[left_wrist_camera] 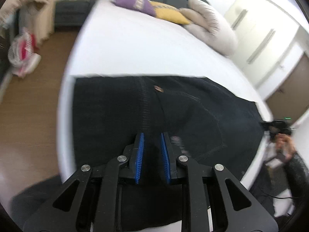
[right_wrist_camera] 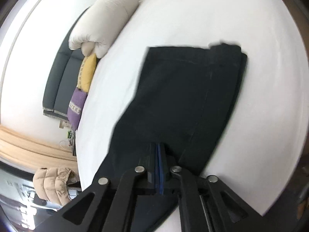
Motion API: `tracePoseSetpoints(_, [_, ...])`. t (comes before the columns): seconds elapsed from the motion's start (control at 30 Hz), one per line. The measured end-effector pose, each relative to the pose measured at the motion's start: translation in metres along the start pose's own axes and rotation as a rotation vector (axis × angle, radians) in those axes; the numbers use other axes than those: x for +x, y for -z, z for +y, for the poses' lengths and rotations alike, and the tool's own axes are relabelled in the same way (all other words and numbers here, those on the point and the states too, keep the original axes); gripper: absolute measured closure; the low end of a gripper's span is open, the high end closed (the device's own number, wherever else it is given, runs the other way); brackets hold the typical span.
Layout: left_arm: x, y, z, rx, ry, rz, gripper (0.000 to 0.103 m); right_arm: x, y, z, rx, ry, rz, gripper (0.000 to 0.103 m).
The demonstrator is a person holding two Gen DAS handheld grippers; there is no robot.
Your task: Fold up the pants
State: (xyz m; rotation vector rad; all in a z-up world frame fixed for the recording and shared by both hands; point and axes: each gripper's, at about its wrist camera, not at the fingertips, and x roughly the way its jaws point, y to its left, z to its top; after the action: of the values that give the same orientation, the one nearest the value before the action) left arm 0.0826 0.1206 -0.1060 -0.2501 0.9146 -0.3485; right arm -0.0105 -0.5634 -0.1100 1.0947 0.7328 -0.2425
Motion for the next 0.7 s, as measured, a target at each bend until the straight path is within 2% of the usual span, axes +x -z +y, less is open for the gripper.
tracePoseSetpoints(0.03, [-0.003,-0.005,-0.004,0.013,-0.023,-0.007,0.084,0.001,0.003,0.012,-0.024,-0.035,0.027,0.098])
tracePoseSetpoints(0.07, [-0.005,-0.014,-0.010,0.022,-0.031,-0.021,0.084,0.011,0.016,0.034,-0.069,-0.086,0.089,0.098])
tracePoseSetpoints(0.17, [0.007,-0.049,-0.043,0.036,0.007,-0.054,0.084,0.047,0.053,0.095,-0.184,-0.214,0.244,0.097])
tracePoseSetpoints(0.23, [0.030,-0.071,-0.073,0.036,0.032,-0.036,0.084,0.088,0.092,0.147,-0.256,-0.291,0.381,0.093])
tracePoseSetpoints(0.27, [0.045,-0.082,-0.089,0.041,0.047,-0.027,0.084,0.109,0.108,0.167,-0.273,-0.310,0.428,0.089])
tracePoseSetpoints(0.33, [0.076,-0.095,-0.114,0.069,0.068,0.001,0.084,0.152,0.136,0.193,-0.287,-0.312,0.518,0.087])
tracePoseSetpoints(0.43, [0.122,-0.104,-0.128,0.059,0.047,0.089,0.084,0.204,0.157,0.199,-0.257,-0.286,0.614,0.084])
tracePoseSetpoints(0.47, [0.132,-0.099,-0.124,0.047,0.036,0.115,0.084,0.222,0.162,0.210,-0.258,-0.263,0.625,0.088])
tracePoseSetpoints(0.5, [0.141,-0.096,-0.118,0.033,0.028,0.138,0.084,0.231,0.163,0.203,-0.244,-0.229,0.611,0.099])
tracePoseSetpoints(0.53, [0.143,-0.086,-0.110,0.014,0.068,0.184,0.084,0.237,0.154,0.196,-0.204,-0.241,0.608,0.103])
tracePoseSetpoints(0.6, [0.142,-0.083,-0.098,-0.050,0.138,0.158,0.084,0.228,0.141,0.168,-0.113,-0.273,0.554,0.103])
tracePoseSetpoints(0.7, [0.146,-0.083,-0.088,-0.081,0.164,0.162,0.084,0.204,0.091,0.133,-0.067,-0.246,0.416,0.103])
